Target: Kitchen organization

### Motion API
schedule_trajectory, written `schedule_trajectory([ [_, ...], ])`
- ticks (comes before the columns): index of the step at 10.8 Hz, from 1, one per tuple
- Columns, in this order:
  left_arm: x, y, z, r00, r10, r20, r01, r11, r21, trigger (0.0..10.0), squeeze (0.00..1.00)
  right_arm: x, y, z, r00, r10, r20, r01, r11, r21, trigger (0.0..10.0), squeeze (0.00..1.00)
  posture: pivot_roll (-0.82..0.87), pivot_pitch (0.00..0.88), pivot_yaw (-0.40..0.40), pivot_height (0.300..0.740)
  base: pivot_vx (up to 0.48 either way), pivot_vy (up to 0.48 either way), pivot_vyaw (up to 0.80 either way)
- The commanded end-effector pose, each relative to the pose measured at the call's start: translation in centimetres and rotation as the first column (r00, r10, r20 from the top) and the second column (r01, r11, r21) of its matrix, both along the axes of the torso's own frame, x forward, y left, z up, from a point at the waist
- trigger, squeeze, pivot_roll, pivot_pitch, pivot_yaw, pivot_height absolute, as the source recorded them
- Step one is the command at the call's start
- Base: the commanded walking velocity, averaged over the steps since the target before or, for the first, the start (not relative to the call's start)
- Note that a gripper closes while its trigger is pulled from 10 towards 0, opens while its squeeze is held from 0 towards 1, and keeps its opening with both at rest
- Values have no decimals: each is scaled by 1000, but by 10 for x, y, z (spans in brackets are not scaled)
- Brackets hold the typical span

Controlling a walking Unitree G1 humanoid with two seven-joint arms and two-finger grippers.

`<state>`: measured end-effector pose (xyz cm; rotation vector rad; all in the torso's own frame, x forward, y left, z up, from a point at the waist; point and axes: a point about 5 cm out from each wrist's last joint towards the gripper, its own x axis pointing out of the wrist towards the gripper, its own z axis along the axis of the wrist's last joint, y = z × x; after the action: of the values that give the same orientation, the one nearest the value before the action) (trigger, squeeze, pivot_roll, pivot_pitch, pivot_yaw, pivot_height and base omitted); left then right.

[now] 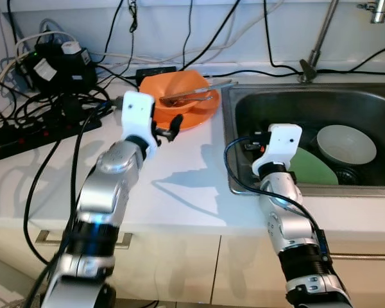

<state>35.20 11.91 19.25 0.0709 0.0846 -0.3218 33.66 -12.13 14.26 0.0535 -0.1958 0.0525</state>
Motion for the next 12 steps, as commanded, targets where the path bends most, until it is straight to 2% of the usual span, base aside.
schedule_trajectory([
  [1, 6, -5, -1, 999, -17, -34, 18, 999, 50, 10000, 0, 2, 6, 1, 1000, 20, -1, -20, 1000, 0, 10000, 0, 64, 0, 100, 740, 0, 0, 0],
  [3, 23, -13, -3, 996, -7, -84, 12, 998, 59, 10000, 0, 4, 8, 3, 1000, 26, 4, -26, 1000, -3, 10000, 0, 62, 0, 99, 740, 0, 0, 0],
  [6, 37, -17, -8, 991, 21, -131, -15, 999, 49, 10000, 0, 3, 5, 2, 1000, 13, 7, -13, 1000, 2, 10000, 0, 48, 0, 108, 740, 0, 0, 0],
  [8, 49, -9, -3, 989, 79, -126, -74, 996, 41, 10000, 0, 4, 5, 3, 1000, 12, 9, -13, 1000, 3, 10000, 0, 46, 0, 108, 740, 0, 0, 0],
  [12, 60, 5, 1, 982, 141, -127, -134, 989, 61, 10000, 0, 3, 4, 2, 1000, 18, 4, -18, 1000, -1, 10000, 0, 45, 0, 95, 740, 0, 0, 0],
])
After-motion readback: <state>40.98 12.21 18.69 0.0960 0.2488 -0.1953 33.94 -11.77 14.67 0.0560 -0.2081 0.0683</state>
